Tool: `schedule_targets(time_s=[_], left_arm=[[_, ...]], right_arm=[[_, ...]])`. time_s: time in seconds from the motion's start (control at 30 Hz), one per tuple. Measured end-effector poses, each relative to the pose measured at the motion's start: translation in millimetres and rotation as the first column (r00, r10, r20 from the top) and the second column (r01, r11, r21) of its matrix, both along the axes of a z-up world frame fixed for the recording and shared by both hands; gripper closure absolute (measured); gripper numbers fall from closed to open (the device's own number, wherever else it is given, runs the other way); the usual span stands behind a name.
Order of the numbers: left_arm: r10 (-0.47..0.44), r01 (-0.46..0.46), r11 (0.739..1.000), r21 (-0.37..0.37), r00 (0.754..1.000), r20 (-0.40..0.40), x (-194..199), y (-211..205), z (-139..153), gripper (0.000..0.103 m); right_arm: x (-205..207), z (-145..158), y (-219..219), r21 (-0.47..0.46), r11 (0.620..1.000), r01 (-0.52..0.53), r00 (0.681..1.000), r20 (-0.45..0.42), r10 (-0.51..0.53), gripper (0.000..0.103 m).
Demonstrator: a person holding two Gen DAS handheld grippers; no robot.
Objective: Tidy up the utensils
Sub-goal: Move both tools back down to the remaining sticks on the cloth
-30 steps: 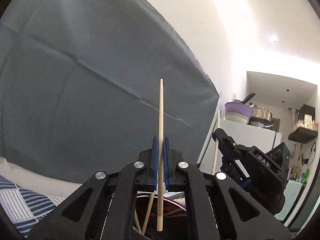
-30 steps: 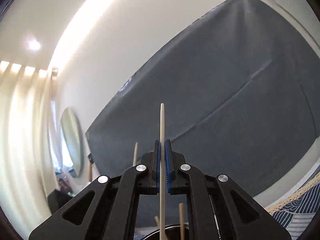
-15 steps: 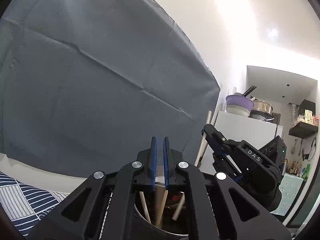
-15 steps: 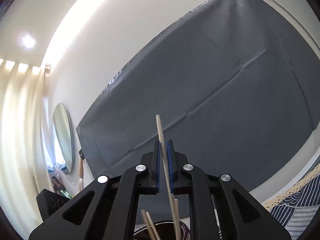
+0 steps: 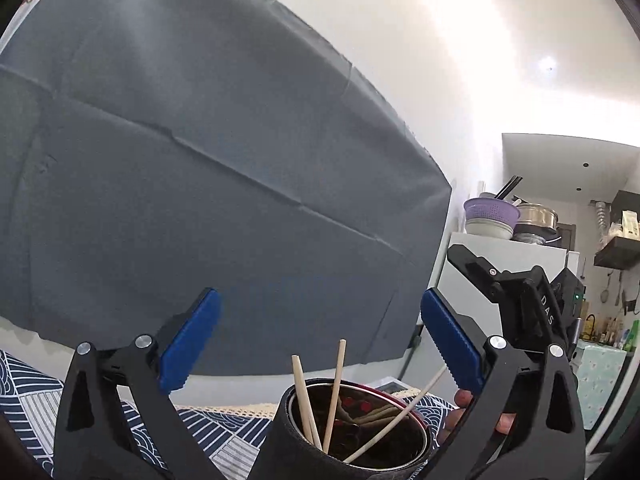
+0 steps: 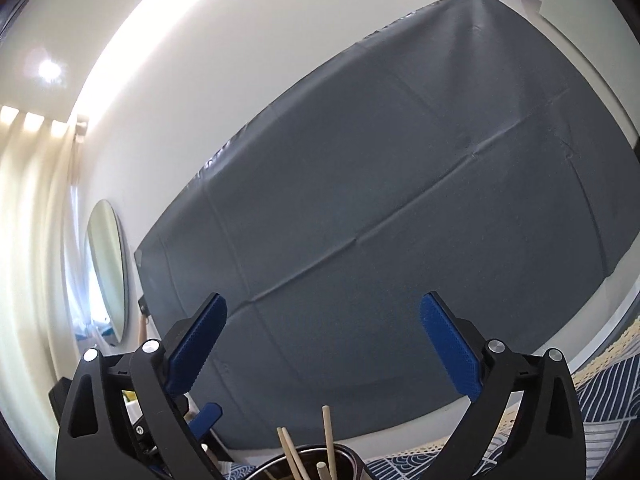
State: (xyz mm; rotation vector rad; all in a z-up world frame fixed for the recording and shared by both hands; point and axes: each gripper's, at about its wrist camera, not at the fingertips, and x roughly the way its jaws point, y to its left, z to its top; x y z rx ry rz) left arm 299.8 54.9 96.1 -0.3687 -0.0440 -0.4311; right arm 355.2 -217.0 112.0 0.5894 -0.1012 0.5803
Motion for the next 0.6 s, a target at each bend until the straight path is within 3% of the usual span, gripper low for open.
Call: schedule_targets(time_s=[0.2,0.3,0.5,0.6], left_arm=[[-0.022,0.019,0.998,-0.052,0.998,-0.056,2.0,9.3,8.0,0.006],[0.006,-0.007,1.000,-0.013,0.996,-0.085,-4.5,11.9,16.0,0.006],[0.048,-0.043,0.998,0.038,0.990,-0.130,-27.9,13.8,34.6,0.006],[0.081,-0.068,0.994,0.086,0.983,-0.165,-40.1,12.6,39.1,0.006]], right_arm=[[-0.4,4.1,-7.9,0.041,0.999,-0.028,0.999,-0.045,0.030,0.008],[-6.0,8.9,-13.5,0.038,0.999,-0.027,0.997,-0.067,0.029,0.008],[-20.5,26.2,-15.3,-0.129,0.990,0.054,0.987,-0.146,-0.073,0.008],[-33.4,31.4,-17.4,-0.234,0.965,0.123,0.967,-0.189,-0.169,0.008]])
